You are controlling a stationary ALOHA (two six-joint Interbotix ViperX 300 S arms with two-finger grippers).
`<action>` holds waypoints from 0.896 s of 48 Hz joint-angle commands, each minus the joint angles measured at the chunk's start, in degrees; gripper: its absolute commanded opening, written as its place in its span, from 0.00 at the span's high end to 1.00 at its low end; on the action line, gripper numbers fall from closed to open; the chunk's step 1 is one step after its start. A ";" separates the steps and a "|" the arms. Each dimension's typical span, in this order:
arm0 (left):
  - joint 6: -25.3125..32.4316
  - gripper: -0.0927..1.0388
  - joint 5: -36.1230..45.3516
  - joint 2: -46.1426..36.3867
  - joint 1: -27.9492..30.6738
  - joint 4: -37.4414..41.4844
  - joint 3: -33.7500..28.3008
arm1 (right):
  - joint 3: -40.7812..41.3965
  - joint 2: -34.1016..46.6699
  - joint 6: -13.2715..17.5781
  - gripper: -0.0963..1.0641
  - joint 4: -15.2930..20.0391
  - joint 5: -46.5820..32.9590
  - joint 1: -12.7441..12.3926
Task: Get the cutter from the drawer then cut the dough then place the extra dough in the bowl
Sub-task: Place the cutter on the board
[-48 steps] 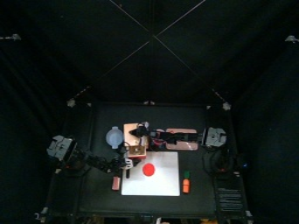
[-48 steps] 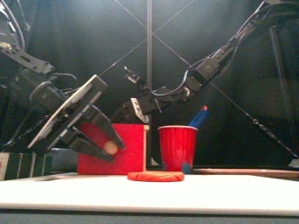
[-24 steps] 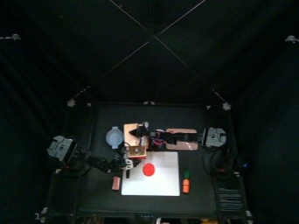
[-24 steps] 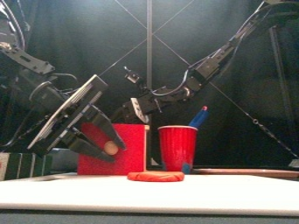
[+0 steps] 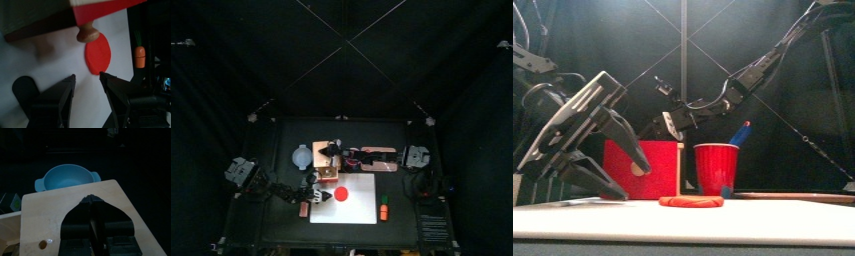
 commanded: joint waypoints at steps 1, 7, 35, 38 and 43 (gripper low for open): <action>1.49 0.21 -0.70 -4.22 -0.62 2.37 0.18 | 0.00 0.26 -0.18 0.96 0.00 1.14 -0.88; 5.01 0.21 -1.32 -8.88 -0.62 7.03 1.58 | -0.09 -0.09 0.18 0.96 0.09 1.23 -0.70; 40.96 0.28 -26.28 -24.79 10.55 37.44 18.19 | 0.70 -7.21 0.62 0.96 3.34 2.37 5.01; 43.24 0.28 -26.28 -25.05 12.04 38.32 18.46 | 1.41 -9.05 0.53 0.95 3.69 3.78 6.50; 46.76 0.28 -26.28 -25.84 14.33 39.11 18.98 | 3.16 -12.57 0.62 0.91 3.87 7.38 9.05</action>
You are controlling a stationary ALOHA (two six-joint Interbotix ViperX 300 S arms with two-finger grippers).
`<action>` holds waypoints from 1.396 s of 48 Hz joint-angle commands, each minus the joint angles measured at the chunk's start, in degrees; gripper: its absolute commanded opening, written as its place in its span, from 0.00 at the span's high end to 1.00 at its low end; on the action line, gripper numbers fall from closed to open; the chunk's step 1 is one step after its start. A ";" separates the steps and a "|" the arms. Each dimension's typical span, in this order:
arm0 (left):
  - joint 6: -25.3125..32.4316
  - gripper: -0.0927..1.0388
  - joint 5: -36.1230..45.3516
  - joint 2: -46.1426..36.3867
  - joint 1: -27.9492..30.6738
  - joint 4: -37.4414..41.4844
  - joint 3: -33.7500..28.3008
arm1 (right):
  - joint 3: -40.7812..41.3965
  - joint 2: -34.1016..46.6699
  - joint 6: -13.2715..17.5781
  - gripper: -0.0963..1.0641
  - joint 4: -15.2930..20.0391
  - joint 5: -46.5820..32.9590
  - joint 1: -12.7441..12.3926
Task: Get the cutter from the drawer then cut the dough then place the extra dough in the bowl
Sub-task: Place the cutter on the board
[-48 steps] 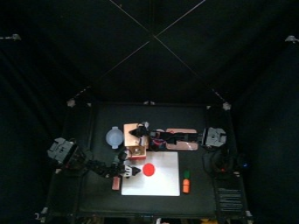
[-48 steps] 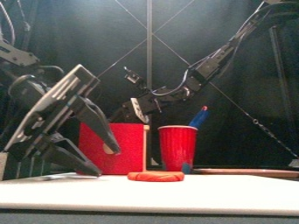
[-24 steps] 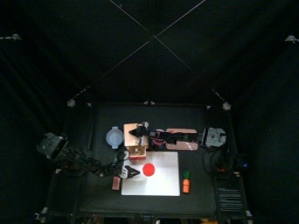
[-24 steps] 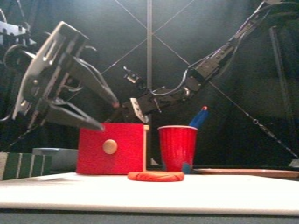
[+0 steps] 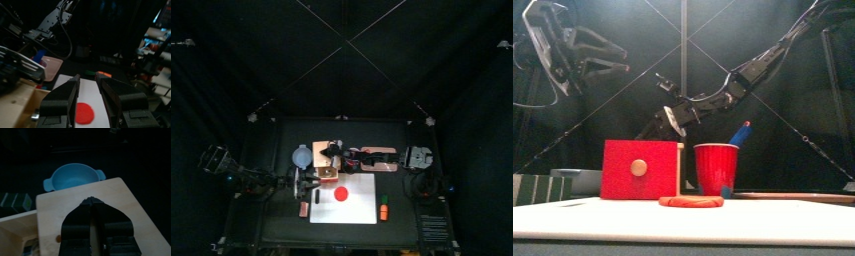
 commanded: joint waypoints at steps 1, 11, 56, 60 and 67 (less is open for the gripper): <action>3.34 0.28 -0.53 -1.14 2.46 0.88 -0.09 | 0.88 -6.50 0.00 0.90 0.26 3.25 2.90; 8.96 0.28 -0.53 -5.54 5.80 0.79 1.76 | 4.92 -12.48 0.00 0.70 2.99 8.88 7.03; 10.37 0.28 -0.44 -12.74 7.73 4.83 4.48 | 4.39 -7.82 -0.44 0.27 0.09 15.38 5.19; 10.37 0.28 -0.44 -12.74 7.73 4.83 4.48 | 4.13 -7.21 -0.62 0.27 -0.44 15.56 4.75; 10.28 0.28 -0.44 -12.74 7.73 4.83 4.66 | 3.78 -6.50 -0.70 0.27 -0.97 15.56 4.22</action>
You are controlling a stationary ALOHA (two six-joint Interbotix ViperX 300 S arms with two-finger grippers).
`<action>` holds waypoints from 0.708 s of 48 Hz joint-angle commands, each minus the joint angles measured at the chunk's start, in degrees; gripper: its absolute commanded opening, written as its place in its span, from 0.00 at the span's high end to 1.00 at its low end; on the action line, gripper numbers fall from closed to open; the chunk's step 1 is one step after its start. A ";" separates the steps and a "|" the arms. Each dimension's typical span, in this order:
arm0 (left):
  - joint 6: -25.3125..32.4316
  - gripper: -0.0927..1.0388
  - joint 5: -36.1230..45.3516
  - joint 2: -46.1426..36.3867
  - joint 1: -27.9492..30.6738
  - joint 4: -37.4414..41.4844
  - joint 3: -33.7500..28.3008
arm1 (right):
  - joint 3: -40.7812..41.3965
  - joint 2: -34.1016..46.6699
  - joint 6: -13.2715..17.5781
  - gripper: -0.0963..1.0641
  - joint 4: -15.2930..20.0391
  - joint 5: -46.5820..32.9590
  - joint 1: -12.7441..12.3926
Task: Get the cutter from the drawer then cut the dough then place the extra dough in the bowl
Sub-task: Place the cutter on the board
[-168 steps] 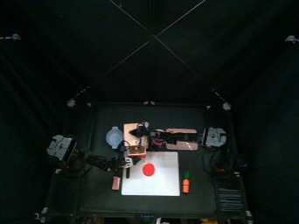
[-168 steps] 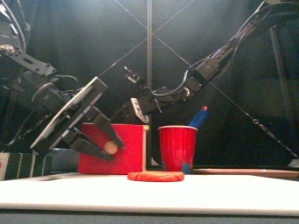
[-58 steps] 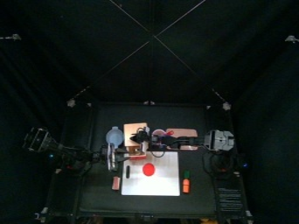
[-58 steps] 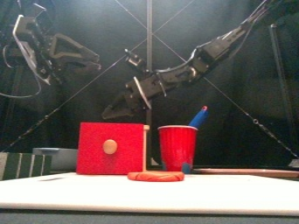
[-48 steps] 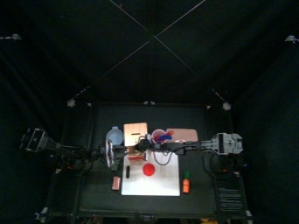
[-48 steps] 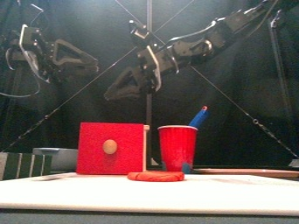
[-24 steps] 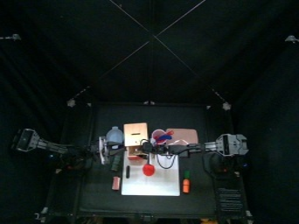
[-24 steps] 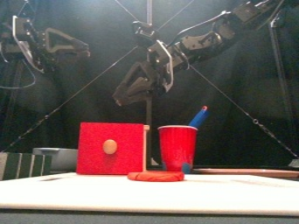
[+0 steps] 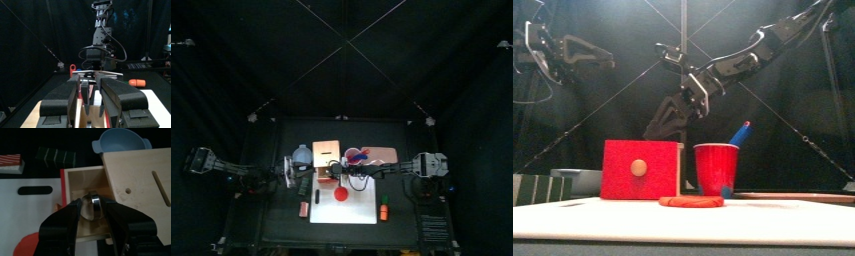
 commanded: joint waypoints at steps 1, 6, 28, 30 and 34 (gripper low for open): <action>0.00 0.28 -0.35 0.00 0.26 0.09 -0.35 | -1.58 -0.70 -0.18 0.27 -0.35 -0.09 -0.53; 0.00 0.28 -0.35 0.00 0.18 0.00 -0.18 | -1.67 -0.26 -0.09 0.27 -0.88 0.53 -0.62; -0.26 0.28 -0.35 0.00 0.18 -0.09 -0.18 | -2.72 1.49 -0.18 0.27 -1.49 1.23 -0.62; -0.26 0.28 -0.35 0.00 0.18 -0.09 -0.18 | -2.99 1.85 -0.18 0.27 -1.76 1.58 -0.62; -0.26 0.28 -0.35 0.00 0.18 -0.09 -0.18 | -3.52 2.37 -0.18 0.27 -1.93 2.64 -0.62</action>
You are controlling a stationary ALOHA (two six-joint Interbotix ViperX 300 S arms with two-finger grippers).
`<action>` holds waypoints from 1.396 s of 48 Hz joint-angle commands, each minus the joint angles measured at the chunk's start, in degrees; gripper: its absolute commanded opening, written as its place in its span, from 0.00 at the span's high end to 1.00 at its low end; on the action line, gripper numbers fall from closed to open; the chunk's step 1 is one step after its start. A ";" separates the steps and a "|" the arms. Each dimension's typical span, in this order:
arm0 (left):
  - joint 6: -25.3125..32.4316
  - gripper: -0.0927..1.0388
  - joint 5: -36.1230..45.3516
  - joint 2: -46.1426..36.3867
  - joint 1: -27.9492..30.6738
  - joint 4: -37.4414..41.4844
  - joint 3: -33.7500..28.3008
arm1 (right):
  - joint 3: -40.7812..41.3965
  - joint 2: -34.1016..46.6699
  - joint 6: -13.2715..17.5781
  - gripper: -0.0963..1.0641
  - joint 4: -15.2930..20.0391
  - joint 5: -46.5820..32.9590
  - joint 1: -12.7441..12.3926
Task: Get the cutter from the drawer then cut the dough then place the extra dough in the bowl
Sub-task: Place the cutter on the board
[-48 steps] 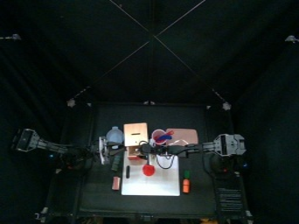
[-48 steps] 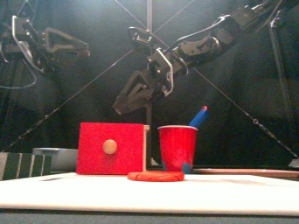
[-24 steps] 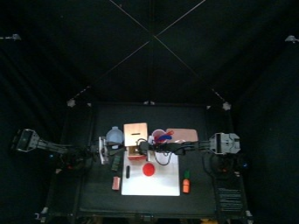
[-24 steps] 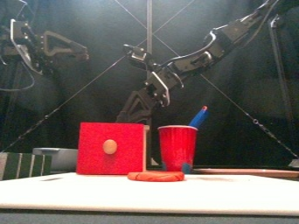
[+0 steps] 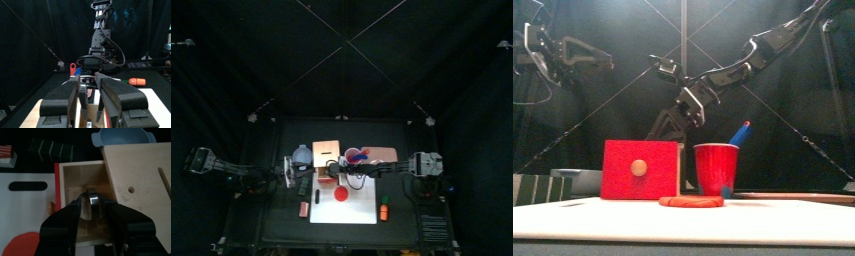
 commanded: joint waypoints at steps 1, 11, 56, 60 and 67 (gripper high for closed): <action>-0.18 0.28 -0.26 0.00 0.09 -0.09 -0.53 | -1.58 -0.09 -0.18 0.27 -0.26 1.32 -0.44; -0.09 0.28 -0.35 0.00 0.09 -0.09 -0.53 | -2.55 0.79 -0.09 0.27 -0.35 3.60 -0.44; 0.09 0.28 -0.35 0.00 1.14 -2.29 0.00 | -2.11 -6.33 0.09 0.56 -3.08 4.75 2.46; 0.09 0.28 -0.35 0.00 1.41 -2.29 0.00 | -2.11 -7.21 -0.26 0.56 -3.08 4.66 2.46; 0.09 0.28 -0.35 0.00 2.11 -2.29 0.00 | -2.11 -10.11 -0.09 0.56 -3.34 4.75 2.55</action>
